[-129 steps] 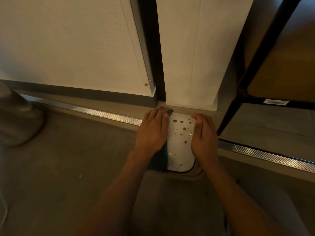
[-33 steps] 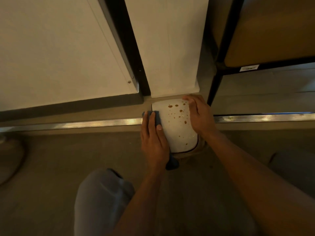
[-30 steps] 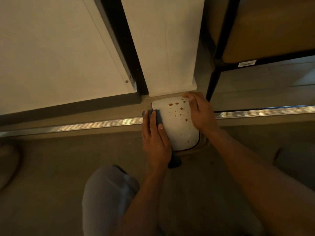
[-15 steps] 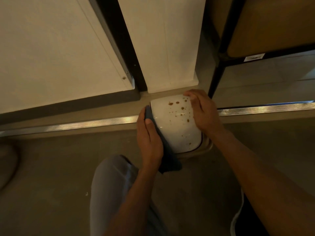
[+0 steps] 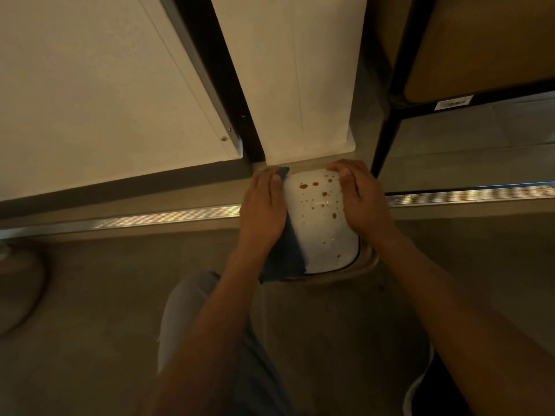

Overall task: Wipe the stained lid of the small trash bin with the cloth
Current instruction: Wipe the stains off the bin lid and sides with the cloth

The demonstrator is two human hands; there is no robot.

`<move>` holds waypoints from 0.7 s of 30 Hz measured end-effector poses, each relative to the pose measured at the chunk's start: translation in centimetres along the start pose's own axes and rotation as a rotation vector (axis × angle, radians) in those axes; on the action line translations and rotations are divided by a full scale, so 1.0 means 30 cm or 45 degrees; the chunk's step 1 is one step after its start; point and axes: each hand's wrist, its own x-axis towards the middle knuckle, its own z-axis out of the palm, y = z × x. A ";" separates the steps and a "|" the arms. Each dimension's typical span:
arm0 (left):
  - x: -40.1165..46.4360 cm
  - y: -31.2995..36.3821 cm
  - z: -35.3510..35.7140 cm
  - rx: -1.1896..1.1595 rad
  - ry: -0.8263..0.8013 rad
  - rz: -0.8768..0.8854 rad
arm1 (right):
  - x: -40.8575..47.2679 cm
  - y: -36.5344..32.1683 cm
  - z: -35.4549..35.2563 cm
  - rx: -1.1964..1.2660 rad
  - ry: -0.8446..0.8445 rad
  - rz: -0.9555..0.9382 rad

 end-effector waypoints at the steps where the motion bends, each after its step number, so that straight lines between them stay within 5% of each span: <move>1: -0.057 -0.013 0.010 0.024 0.048 0.074 | 0.000 -0.001 0.002 0.000 -0.005 -0.007; 10: -0.218 -0.093 0.036 0.099 0.066 0.304 | 0.002 0.004 0.008 0.032 -0.050 0.000; 17: 0.085 0.034 -0.009 0.218 -0.114 0.030 | 0.006 0.003 0.005 0.010 -0.064 0.030; 21: -0.019 0.008 0.001 0.279 0.008 0.366 | 0.008 -0.002 0.011 -0.011 -0.034 -0.032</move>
